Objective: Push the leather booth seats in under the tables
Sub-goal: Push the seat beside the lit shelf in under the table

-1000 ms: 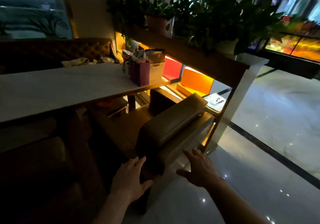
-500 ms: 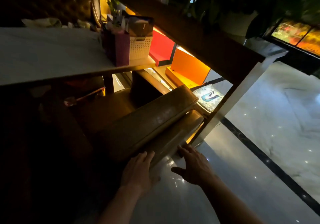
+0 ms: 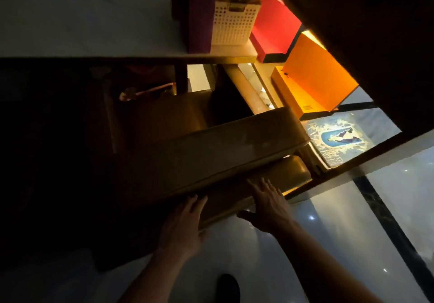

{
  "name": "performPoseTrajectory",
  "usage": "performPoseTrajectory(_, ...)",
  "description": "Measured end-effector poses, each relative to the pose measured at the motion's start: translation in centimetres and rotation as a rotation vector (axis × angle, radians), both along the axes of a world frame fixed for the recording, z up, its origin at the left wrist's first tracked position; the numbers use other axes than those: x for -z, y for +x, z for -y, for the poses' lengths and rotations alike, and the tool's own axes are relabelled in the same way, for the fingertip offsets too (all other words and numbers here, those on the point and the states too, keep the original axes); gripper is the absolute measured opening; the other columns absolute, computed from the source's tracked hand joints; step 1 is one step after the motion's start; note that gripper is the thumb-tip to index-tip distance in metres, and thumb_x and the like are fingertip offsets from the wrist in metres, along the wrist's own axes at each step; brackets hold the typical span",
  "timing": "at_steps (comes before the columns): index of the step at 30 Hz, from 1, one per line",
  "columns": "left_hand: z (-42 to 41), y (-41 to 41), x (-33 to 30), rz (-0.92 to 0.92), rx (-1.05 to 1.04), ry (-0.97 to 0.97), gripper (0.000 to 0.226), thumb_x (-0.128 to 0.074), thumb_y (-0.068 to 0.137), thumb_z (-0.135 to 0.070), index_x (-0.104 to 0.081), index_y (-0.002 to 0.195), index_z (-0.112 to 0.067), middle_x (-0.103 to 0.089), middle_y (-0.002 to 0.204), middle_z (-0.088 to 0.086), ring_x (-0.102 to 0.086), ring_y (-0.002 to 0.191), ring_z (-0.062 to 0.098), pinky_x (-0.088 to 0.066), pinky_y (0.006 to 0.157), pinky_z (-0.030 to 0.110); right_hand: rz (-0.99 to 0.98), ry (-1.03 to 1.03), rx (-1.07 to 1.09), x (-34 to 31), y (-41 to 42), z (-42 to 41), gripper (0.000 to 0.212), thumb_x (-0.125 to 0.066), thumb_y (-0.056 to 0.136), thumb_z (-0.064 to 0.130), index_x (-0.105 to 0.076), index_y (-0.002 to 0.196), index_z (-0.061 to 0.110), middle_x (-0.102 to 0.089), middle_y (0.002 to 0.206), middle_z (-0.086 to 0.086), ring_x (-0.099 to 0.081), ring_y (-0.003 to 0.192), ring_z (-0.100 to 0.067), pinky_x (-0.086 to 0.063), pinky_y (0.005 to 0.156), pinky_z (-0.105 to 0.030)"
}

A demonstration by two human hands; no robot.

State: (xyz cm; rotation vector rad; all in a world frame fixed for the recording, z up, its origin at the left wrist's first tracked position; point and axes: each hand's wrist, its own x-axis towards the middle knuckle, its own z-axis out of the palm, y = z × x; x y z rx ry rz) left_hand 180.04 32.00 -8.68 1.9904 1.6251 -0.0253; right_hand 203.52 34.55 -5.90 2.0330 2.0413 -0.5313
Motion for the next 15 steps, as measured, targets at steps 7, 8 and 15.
performPoseTrajectory(7,0.6,1.6,2.6,-0.165,-0.259,0.092,0.088,-0.055,0.081,-0.068,-0.012,0.152,-0.038,-0.023,0.155,-0.011,-0.031,0.137,0.018,-0.034,0.109,0.041,0.003,0.012,-0.191,5.0,4.9,-4.0,0.125,-0.065,0.070,0.077,0.018,0.153,0.036,0.020,0.163,-0.012,0.020,0.148,-0.036,0.000,0.120,-0.059)
performPoseTrajectory(8,0.6,2.0,2.8,-0.174,-0.282,0.095,0.089,-0.056,0.081,-0.068,-0.012,0.152,-0.038,-0.022,0.154,-0.011,-0.030,0.137,0.018,-0.034,0.109,0.041,-0.004,0.007,-0.202,5.6,5.4,-4.1,0.125,-0.064,0.069,0.079,0.021,0.152,0.038,0.023,0.162,-0.011,0.022,0.147,-0.036,0.002,0.120,-0.059)
performPoseTrajectory(15,0.9,3.1,4.3,-0.250,-0.330,0.128,0.084,-0.061,0.081,-0.064,-0.021,0.151,-0.038,-0.028,0.148,-0.009,-0.029,0.134,0.020,-0.041,0.102,0.042,0.016,0.190,-0.236,8.5,6.0,-3.0,0.109,-0.055,0.073,0.081,-0.011,0.158,0.028,-0.014,0.162,-0.022,-0.011,0.148,-0.045,-0.022,0.114,-0.065)
